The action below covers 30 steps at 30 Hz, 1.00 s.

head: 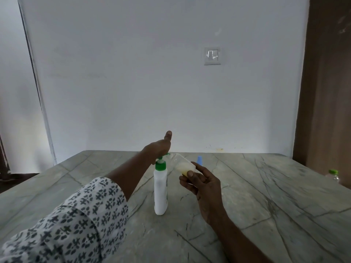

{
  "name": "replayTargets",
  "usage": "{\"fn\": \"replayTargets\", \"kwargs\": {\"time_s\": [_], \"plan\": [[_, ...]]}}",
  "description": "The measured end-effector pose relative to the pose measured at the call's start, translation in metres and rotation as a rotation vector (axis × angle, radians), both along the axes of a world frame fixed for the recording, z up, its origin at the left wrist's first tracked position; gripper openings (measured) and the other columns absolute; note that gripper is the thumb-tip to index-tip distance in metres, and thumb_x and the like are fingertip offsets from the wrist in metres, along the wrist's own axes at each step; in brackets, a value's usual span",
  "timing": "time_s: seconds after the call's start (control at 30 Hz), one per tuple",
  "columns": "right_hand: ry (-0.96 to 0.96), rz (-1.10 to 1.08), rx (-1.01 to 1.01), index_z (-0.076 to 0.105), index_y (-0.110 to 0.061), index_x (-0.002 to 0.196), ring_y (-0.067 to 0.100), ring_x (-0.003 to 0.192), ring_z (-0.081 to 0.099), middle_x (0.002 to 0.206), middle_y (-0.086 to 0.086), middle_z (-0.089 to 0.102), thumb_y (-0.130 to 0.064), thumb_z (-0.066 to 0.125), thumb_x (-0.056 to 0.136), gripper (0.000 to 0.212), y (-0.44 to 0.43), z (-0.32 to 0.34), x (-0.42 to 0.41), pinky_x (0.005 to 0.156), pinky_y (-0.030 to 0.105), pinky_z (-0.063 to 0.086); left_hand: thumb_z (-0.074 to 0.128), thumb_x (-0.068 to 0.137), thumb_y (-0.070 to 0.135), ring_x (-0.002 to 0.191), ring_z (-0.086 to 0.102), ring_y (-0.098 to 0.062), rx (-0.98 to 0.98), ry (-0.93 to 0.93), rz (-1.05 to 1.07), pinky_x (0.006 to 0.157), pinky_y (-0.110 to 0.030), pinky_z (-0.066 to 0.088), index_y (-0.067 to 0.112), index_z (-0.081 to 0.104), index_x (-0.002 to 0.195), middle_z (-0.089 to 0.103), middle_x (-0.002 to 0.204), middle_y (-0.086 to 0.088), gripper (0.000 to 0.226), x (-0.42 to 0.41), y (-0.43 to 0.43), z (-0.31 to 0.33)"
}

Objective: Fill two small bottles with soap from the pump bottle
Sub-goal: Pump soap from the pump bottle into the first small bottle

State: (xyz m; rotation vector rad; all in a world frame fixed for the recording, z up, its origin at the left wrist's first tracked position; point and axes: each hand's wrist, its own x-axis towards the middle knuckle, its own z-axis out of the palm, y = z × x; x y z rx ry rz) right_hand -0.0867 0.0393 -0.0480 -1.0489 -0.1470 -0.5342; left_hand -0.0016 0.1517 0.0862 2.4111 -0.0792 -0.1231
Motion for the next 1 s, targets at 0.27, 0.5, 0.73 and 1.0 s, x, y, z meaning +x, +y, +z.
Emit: {"fn": "replayTargets", "kwargs": {"time_s": [0.27,0.5,0.73,1.0], "plan": [[0.010,-0.012,-0.002,0.064,-0.009,0.119,0.039,0.088,0.073,0.097,0.010,0.076,0.001,0.067,0.086,0.035,-0.003,-0.004,-0.001,0.073,0.036,0.062,0.006,0.094,0.066,0.140,0.031,-0.034,0.015,0.001,0.015,0.114,-0.043,0.025,0.004,0.027,0.149,0.029,0.153,-0.021,0.085,-0.002,-0.001,-0.008],[-0.022,0.041,0.039,0.061,-0.008,0.124,0.038,0.094,0.072,0.102,0.013,0.076,-0.003,0.069,0.078,0.047,-0.002,-0.002,0.000,0.080,0.039,0.061,0.007,0.094,0.067,0.137,0.035,-0.037,-0.014,0.000,0.001,0.110,-0.044,0.031,0.004,0.027,0.149,0.031,0.152,-0.021,0.086,-0.003,0.001,-0.001],[-0.050,0.069,0.060,0.059,-0.007,0.127,0.038,0.099,0.071,0.109,0.017,0.073,-0.006,0.070,0.073,0.055,-0.001,-0.001,0.001,0.086,0.040,0.059,0.007,0.093,0.068,0.137,0.035,-0.037,0.013,-0.005,-0.004,0.110,-0.045,0.033,0.005,0.028,0.148,0.031,0.152,-0.021,0.087,-0.002,0.001,0.001],[0.014,0.011,-0.002,0.060,-0.011,0.126,0.037,0.090,0.073,0.104,0.011,0.075,-0.001,0.066,0.085,0.043,-0.002,-0.007,0.002,0.076,0.036,0.062,0.006,0.095,0.065,0.139,0.034,-0.035,0.014,-0.009,0.015,0.112,-0.043,0.028,0.004,0.028,0.149,0.031,0.152,-0.021,0.085,0.000,-0.001,-0.008]]}}
